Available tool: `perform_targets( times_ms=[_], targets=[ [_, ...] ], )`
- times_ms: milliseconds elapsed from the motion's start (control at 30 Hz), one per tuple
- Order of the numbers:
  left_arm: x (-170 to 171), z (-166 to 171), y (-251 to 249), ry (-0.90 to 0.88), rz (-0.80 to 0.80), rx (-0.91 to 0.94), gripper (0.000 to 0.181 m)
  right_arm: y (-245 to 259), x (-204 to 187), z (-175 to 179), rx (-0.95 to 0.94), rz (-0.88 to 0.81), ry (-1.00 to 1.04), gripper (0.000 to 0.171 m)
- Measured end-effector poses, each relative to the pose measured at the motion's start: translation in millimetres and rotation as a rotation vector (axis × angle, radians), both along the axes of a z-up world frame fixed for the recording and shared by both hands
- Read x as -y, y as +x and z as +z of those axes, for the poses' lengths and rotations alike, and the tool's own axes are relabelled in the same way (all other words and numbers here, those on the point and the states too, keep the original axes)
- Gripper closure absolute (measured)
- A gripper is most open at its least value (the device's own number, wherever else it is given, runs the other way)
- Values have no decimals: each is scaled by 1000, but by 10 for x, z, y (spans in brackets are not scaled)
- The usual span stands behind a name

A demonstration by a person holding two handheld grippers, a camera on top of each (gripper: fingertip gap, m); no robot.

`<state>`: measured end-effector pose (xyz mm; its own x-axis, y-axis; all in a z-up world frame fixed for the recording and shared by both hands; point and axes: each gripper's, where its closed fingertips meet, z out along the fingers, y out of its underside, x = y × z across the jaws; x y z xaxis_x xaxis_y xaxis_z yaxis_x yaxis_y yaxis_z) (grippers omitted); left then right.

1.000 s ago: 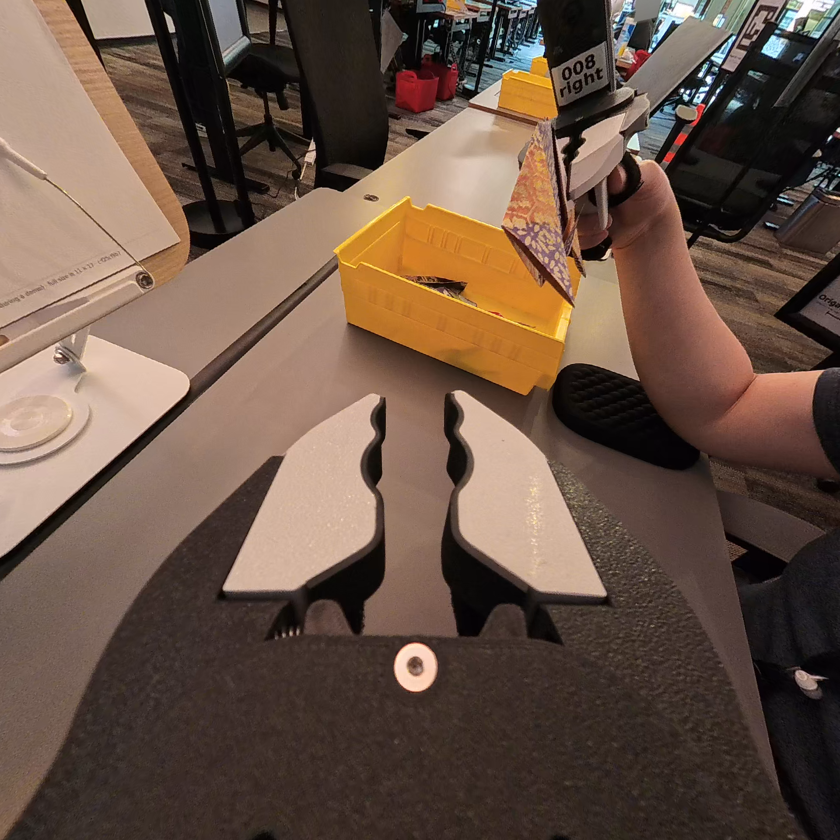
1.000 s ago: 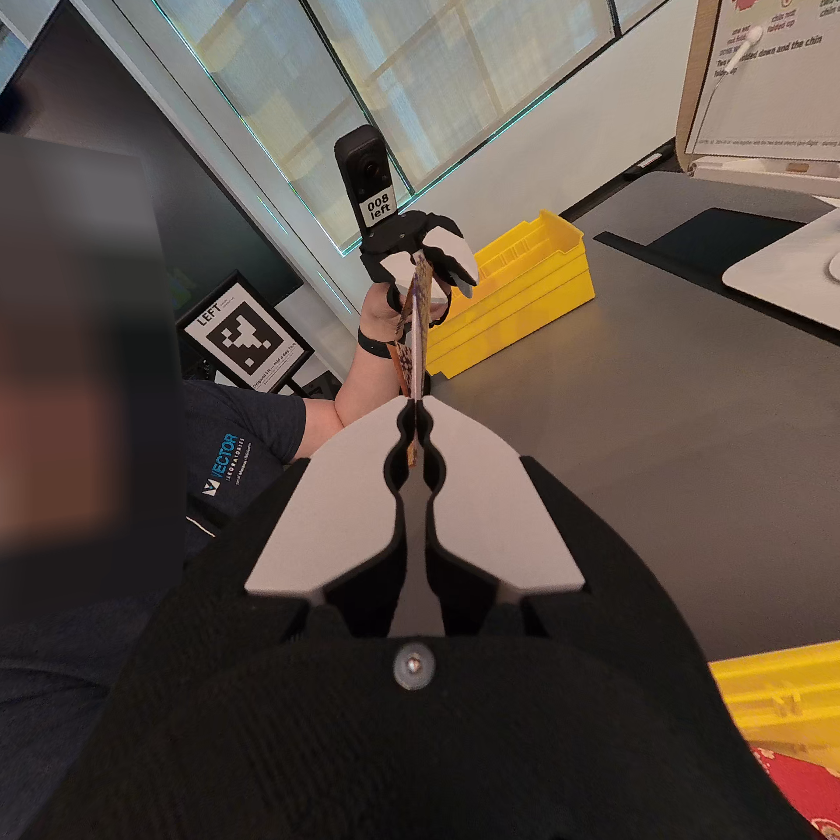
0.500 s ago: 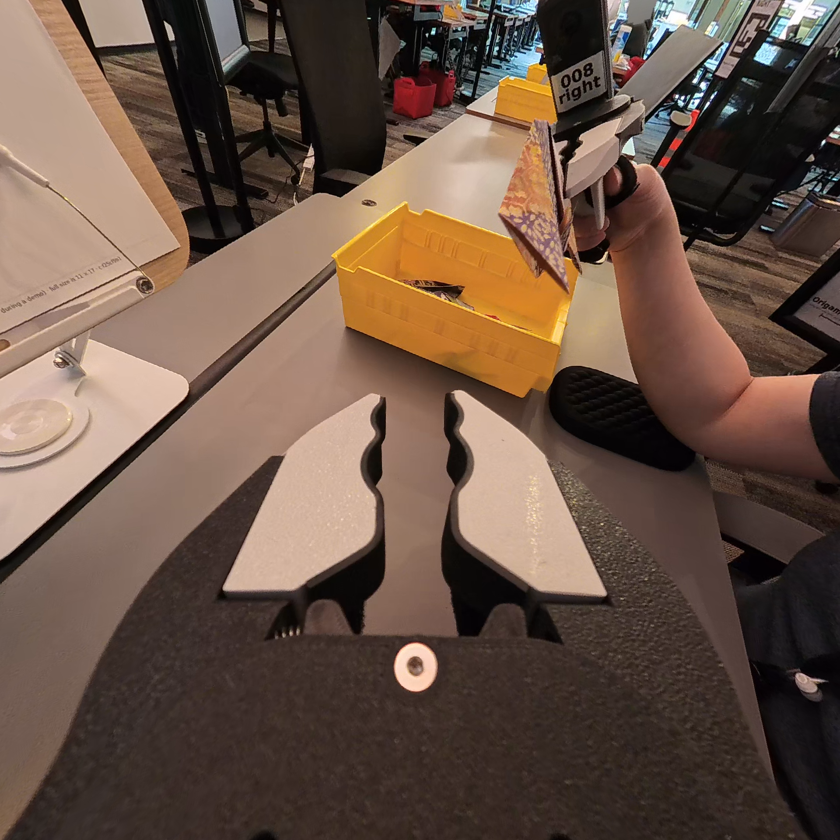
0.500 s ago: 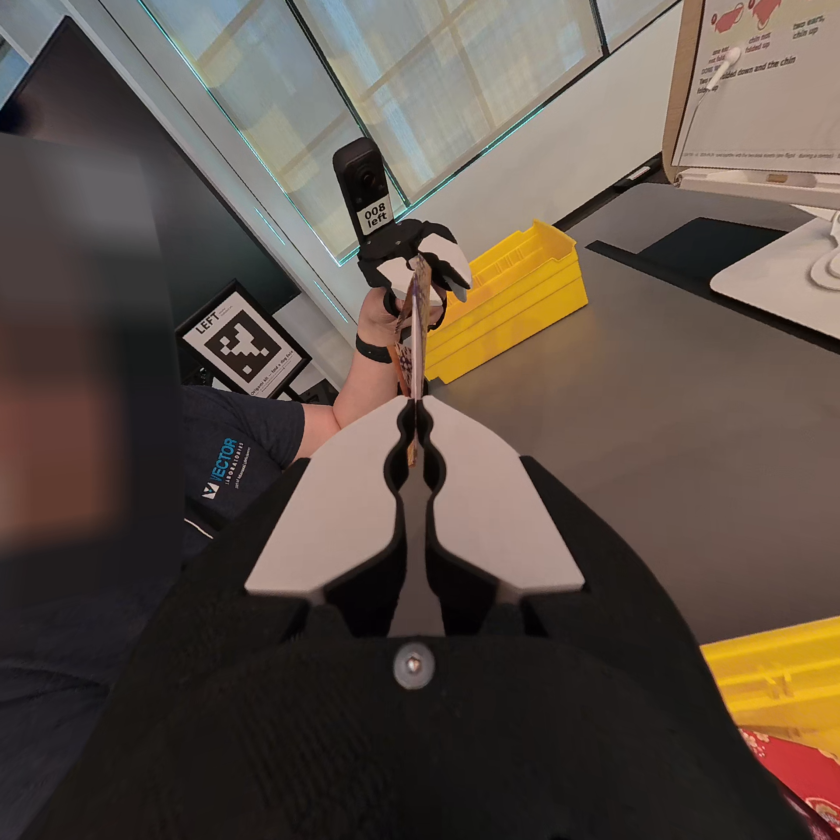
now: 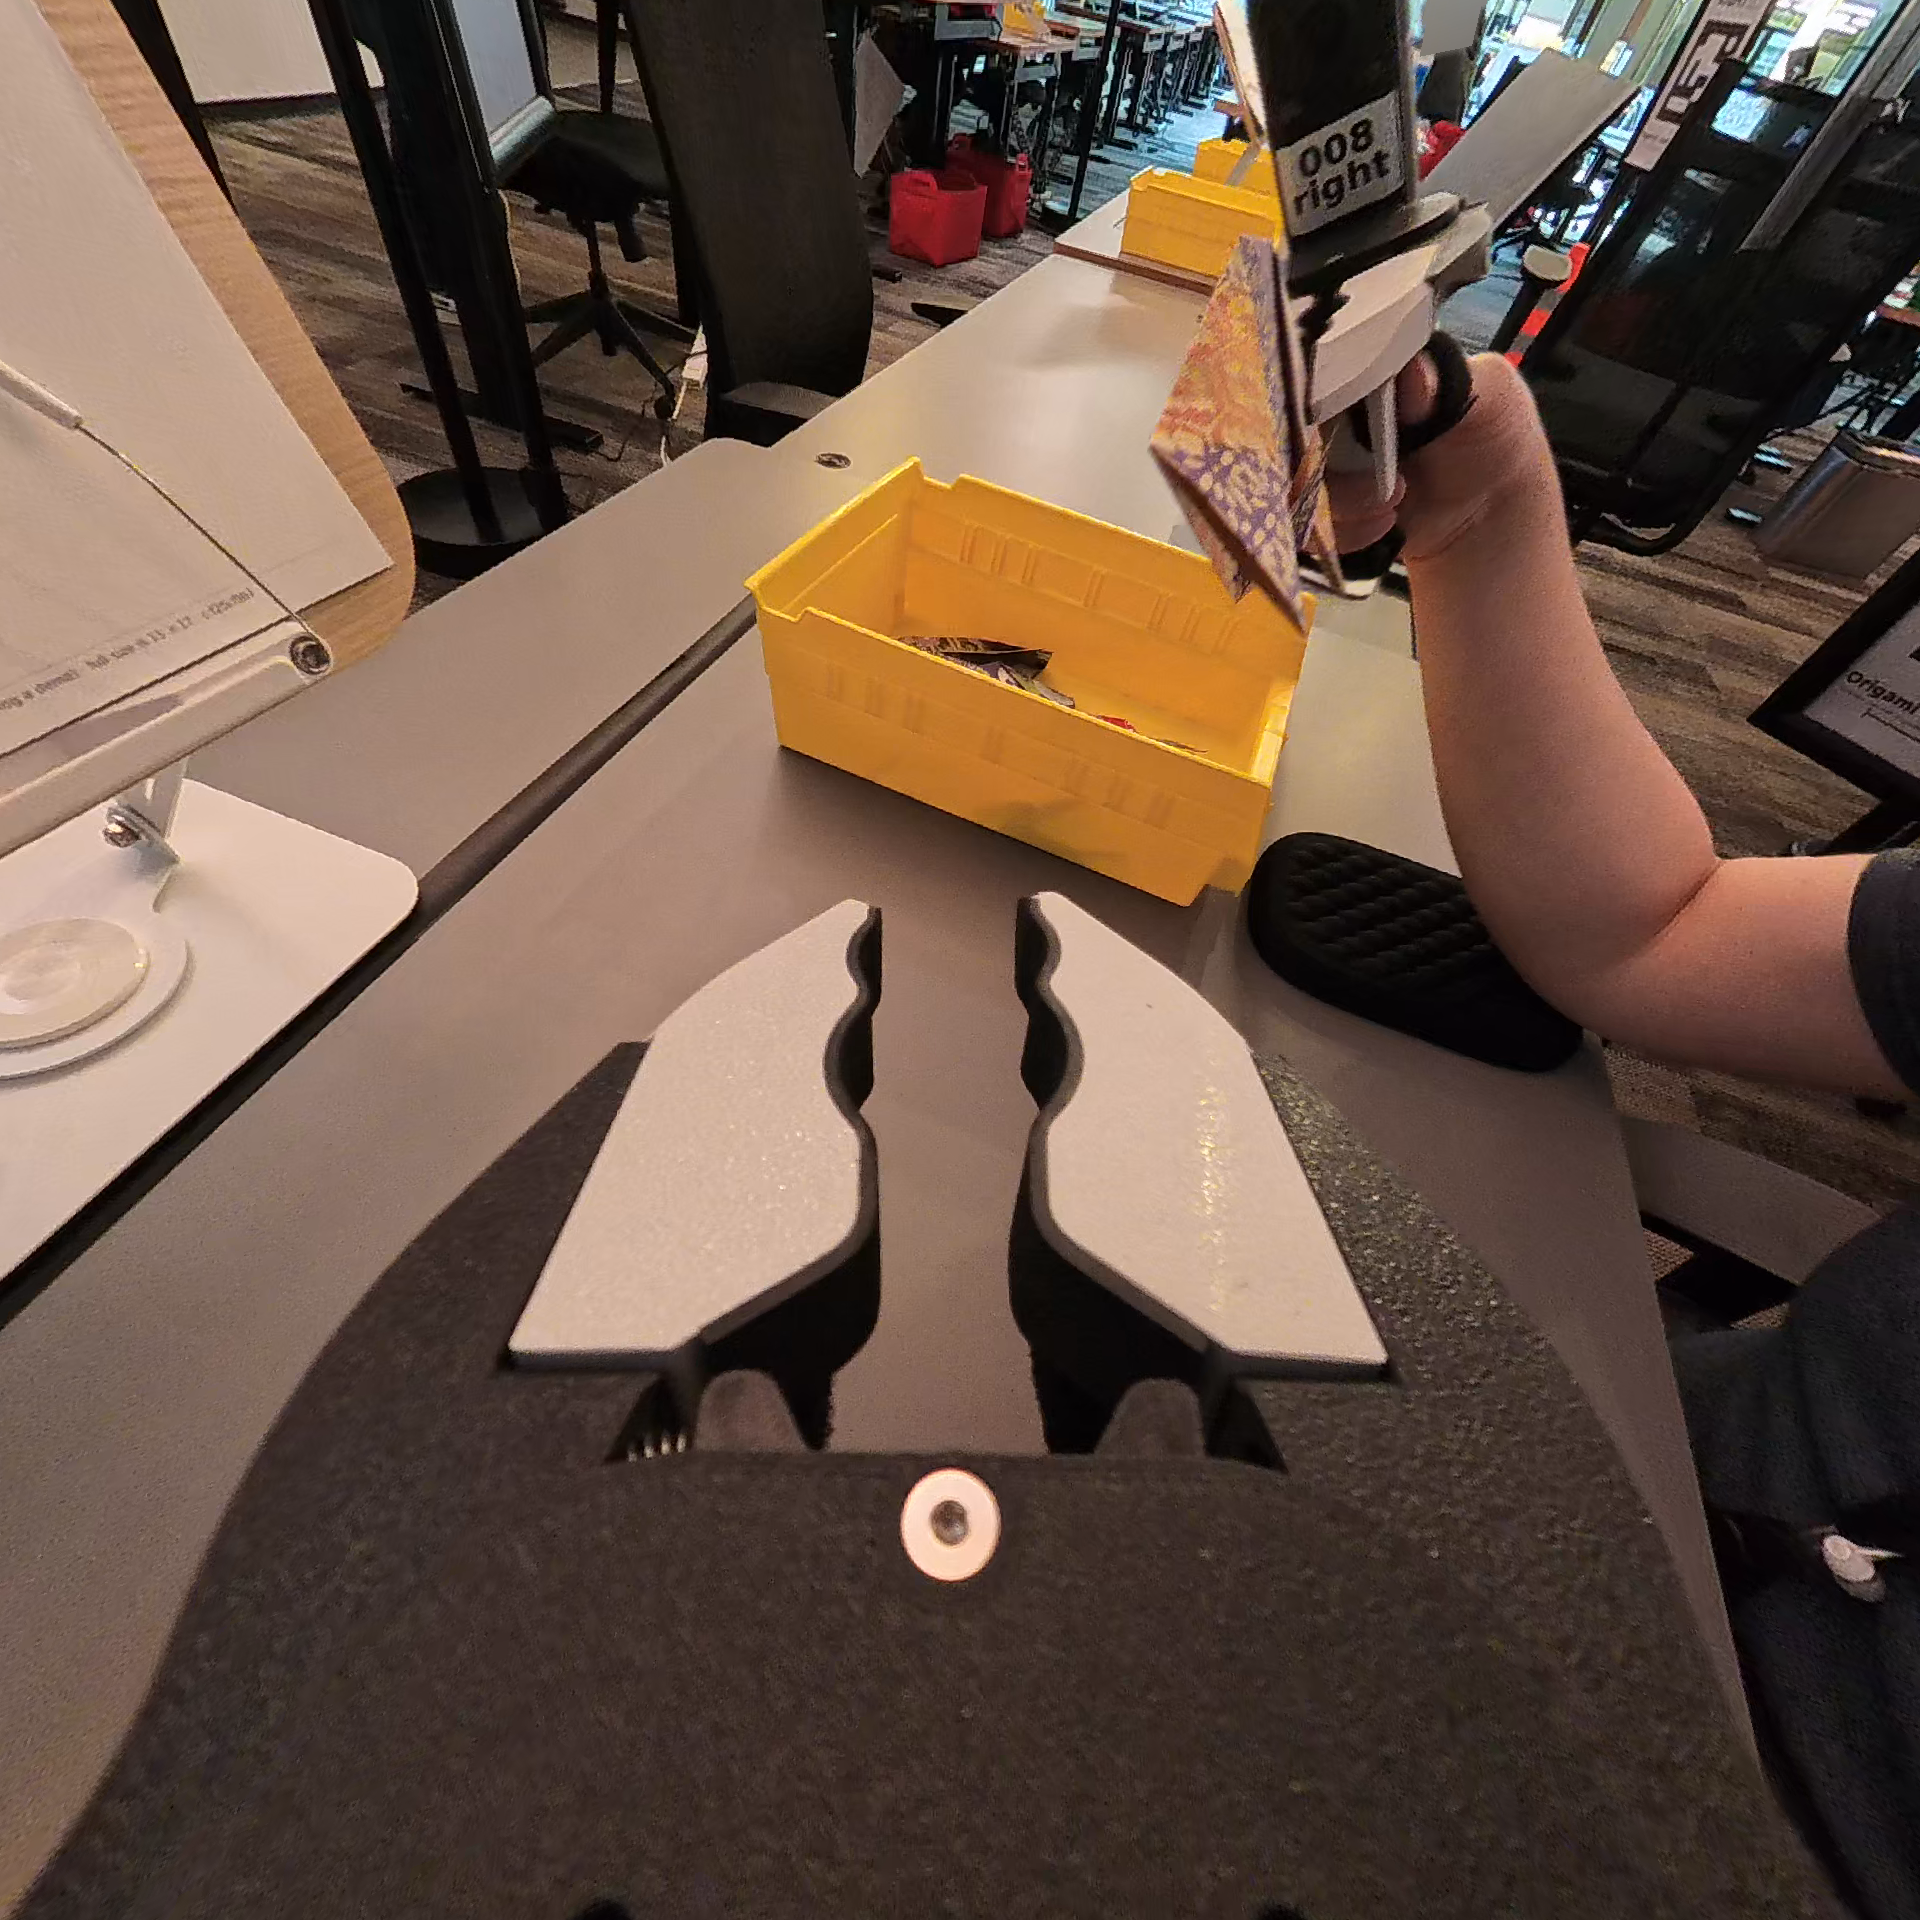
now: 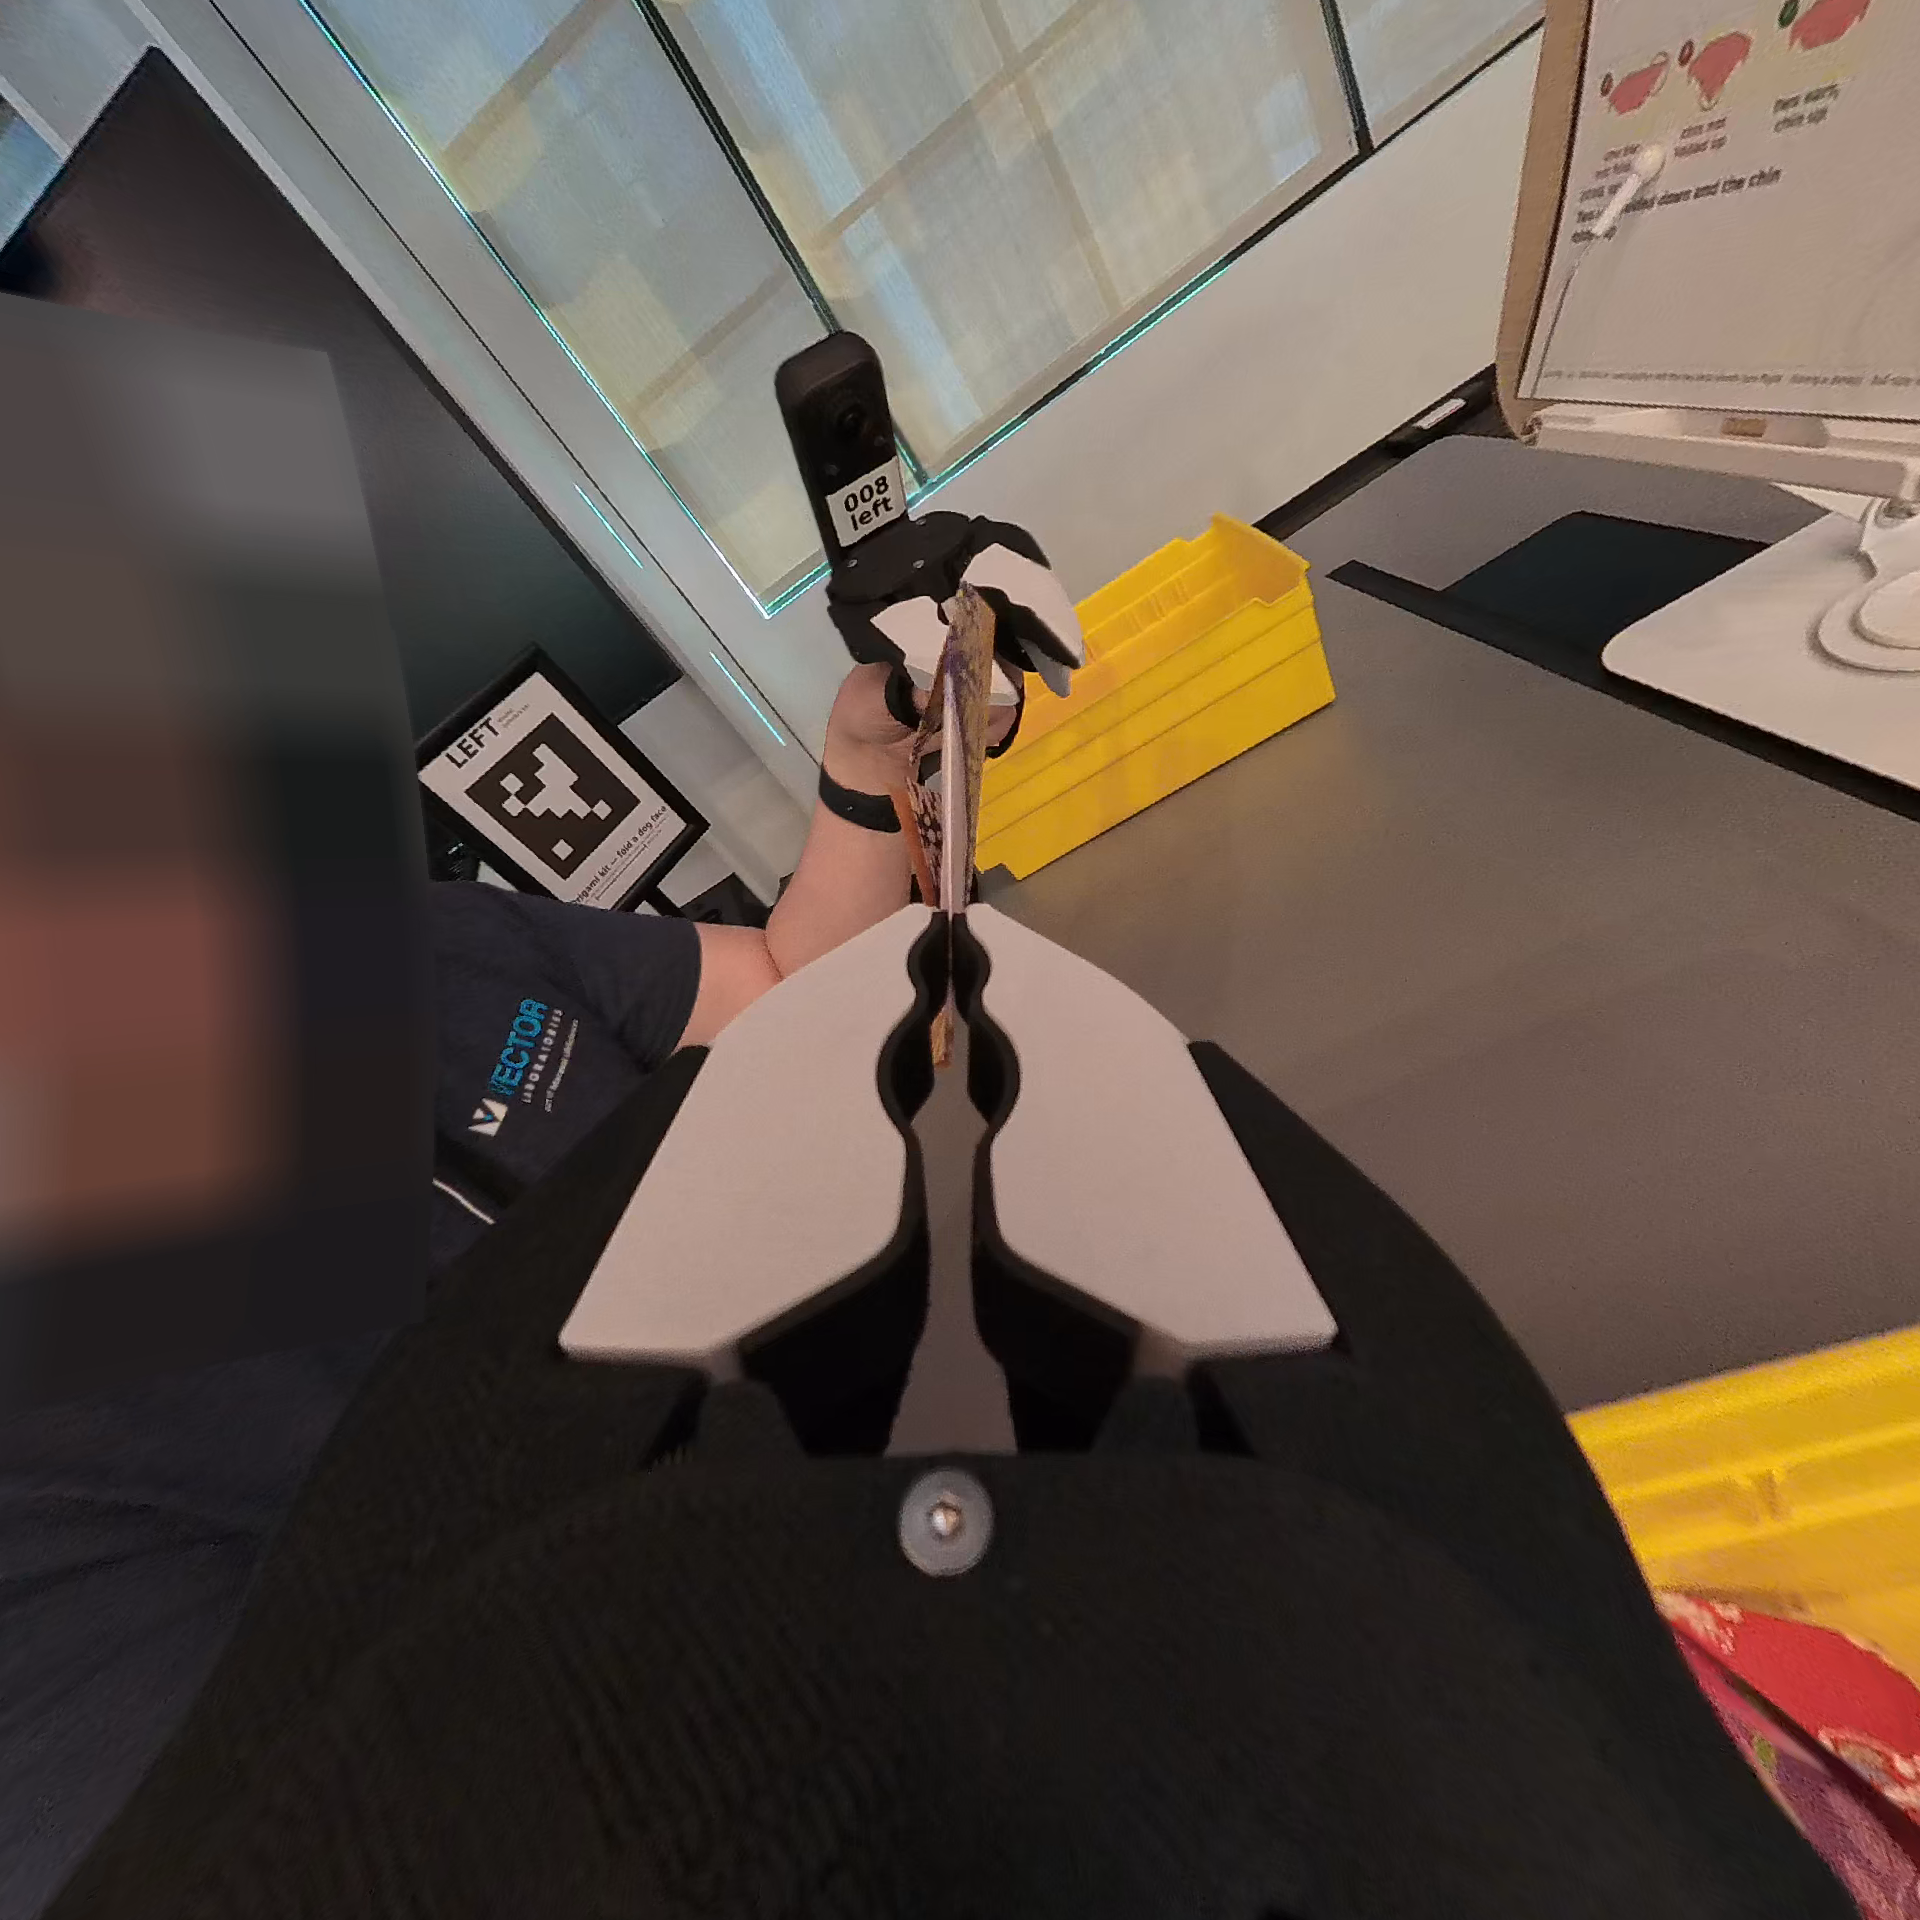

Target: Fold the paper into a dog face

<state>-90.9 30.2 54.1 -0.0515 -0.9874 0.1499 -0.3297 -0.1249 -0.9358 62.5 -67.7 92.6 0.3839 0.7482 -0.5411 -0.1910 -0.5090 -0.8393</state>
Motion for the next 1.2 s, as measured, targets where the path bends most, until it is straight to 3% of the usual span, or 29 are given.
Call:
perform_targets(
  times_ms=[167,367,733,900,1067,1200],
  targets=[
    [33,54,-11,-10,-6,21,157,584,263,-55,50,-181,-62,170],
    [181,47,48,7,-41,10,157,1437,622,-845,14,-462,-409,170],
    [432,-7,214,38,-103,-29,157,1463,629,-1936,264,-547,-858,169],
    [504,-84,269,45,-126,-58,157,1549,612,-1955,298,-596,-878,169],
    [523,-79,262,51,-132,-62,157,1593,552,-1916,321,-606,-869,146],
    [530,31,189,48,-118,-31,157,1709,559,-1665,387,-667,-750,142]
  ],
)
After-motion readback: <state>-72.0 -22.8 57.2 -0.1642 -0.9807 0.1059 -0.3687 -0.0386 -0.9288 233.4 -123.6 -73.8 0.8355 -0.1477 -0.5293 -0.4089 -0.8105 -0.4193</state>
